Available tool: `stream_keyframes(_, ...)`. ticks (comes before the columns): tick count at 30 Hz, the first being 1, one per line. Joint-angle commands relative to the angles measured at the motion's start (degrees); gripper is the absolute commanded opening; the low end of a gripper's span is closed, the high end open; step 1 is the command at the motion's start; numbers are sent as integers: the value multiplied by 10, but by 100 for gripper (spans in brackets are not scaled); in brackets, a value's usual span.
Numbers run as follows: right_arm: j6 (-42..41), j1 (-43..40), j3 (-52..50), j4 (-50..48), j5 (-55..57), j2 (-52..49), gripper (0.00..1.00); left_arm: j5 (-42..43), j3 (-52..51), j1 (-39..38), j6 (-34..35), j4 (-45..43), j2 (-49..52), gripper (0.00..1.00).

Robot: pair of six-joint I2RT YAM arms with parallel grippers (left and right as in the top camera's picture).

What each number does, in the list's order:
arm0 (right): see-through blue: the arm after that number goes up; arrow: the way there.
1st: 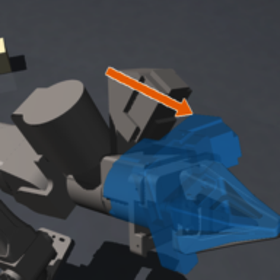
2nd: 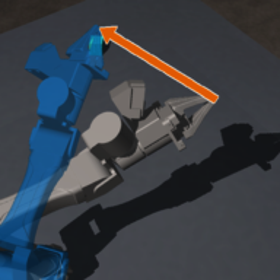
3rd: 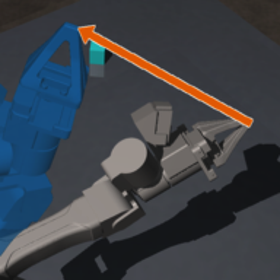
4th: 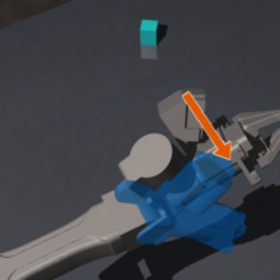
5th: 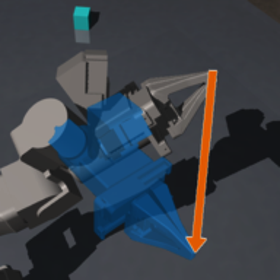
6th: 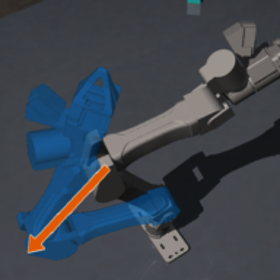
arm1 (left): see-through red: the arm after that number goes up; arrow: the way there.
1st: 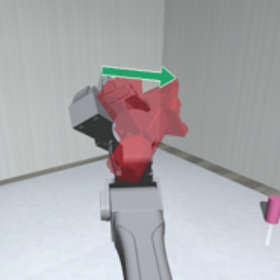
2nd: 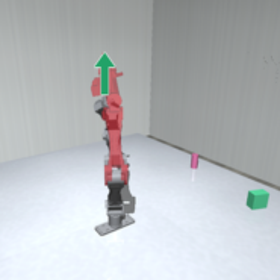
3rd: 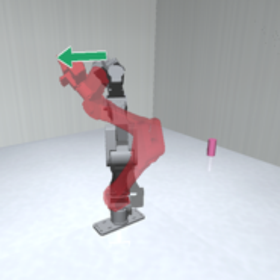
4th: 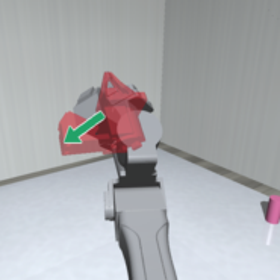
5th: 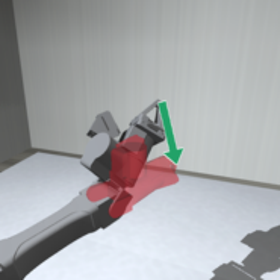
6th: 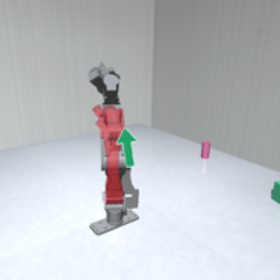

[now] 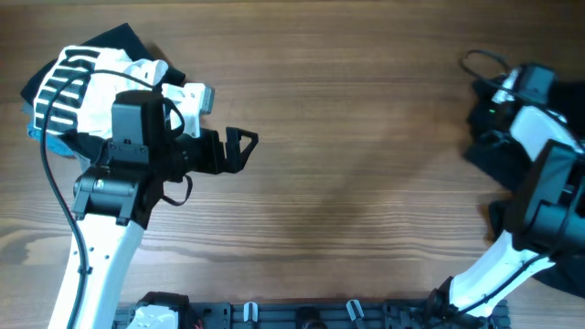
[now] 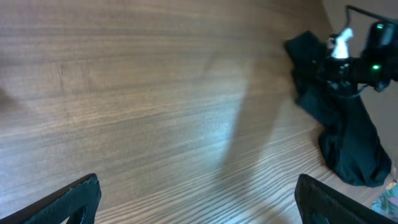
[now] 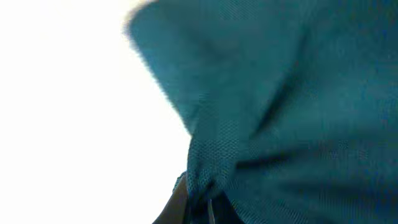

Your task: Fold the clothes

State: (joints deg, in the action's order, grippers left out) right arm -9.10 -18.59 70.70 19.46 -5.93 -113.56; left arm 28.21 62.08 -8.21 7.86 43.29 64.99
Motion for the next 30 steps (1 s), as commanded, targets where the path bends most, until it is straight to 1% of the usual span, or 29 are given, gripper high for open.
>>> stream_keyframes(1, 16, 115, 8, 13, -99, 69, 4, -45, 52, -2, 3, -3, -17, 100)
stream_keyframes(5, 3, 250, 8, 39, -130, 102, 4, -118, 81, -2, 3, -4, -41, 100)
stream_keyframes(7, -23, 326, 8, 53, -149, 105, 8, -155, 89, -2, 3, -4, -56, 100)
stream_keyframes(8, -32, 365, 8, 55, -175, 105, 15, -181, 93, -2, 3, -6, -67, 100)
stream_keyframes(9, -29, 413, 8, 52, -219, 104, 26, -197, 93, -2, 3, -9, -77, 100)
stream_keyframes(10, -29, 449, 8, 47, -232, 104, 40, -206, 93, -2, 3, -12, -86, 100)
stream_keyframes(11, -28, 482, 8, 42, -228, 105, 52, -211, 93, -2, 3, -16, -96, 100)
stream_keyframes(13, -33, 529, 8, 35, -200, 110, 65, -210, 93, -2, 3, -23, -113, 100)
stream_keyframes(15, -55, 553, 9, 33, -150, 120, 70, -211, 93, -2, 3, -26, -126, 100)
stream_keyframes(17, -77, 552, 9, 42, -104, 139, 74, -210, 93, -2, 3, -23, -130, 100)
stream_keyframes(19, -94, 525, 9, 60, -63, 173, 74, -208, 93, -3, 3, -14, -122, 100)
stream_keyframes(21, -112, 494, 9, 74, -50, 201, 75, -208, 93, -8, 3, -4, -103, 100)
stream_keyframes(25, -154, 387, 9, 107, -59, 271, 75, -207, 93, -42, 3, 12, -25, 100)
stream_keyframes(28, -155, 315, 9, 142, -98, 309, 75, -190, 93, -75, 4, 9, 31, 100)
stream_keyframes(30, -155, 262, 9, 182, -123, 330, 76, -176, 93, -90, 3, 2, 67, 100)
